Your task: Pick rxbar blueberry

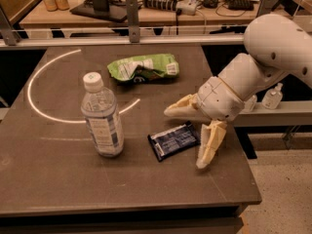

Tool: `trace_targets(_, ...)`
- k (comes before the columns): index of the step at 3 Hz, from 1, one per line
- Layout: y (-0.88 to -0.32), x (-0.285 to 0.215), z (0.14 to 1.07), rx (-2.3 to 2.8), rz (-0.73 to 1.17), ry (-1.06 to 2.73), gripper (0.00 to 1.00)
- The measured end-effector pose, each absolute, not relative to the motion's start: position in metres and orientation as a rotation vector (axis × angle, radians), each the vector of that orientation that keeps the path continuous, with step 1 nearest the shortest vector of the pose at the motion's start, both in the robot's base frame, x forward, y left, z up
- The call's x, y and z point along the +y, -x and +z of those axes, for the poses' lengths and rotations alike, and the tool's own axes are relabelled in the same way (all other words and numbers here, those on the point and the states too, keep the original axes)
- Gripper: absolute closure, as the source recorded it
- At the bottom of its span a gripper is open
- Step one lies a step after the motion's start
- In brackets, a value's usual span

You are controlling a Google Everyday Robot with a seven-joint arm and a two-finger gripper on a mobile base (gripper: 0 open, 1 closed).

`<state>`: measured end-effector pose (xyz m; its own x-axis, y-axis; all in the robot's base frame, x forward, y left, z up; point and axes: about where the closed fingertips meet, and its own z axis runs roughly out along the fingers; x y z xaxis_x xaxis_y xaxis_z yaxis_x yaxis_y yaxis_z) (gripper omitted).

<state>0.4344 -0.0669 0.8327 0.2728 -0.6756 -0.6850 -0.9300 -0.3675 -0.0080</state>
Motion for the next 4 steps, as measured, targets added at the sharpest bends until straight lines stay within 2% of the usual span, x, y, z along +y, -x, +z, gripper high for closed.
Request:
trace_targets(2,-0.428,-0.079,0.827,1.419,0.846,2.124,0.64)
trace_targets(3,-0.429,-0.088,0.840,1.460,0.809,2.063,0.95)
trace_targets(4,-0.434,-0.092,0.869,1.467,0.828,1.932,1.00)
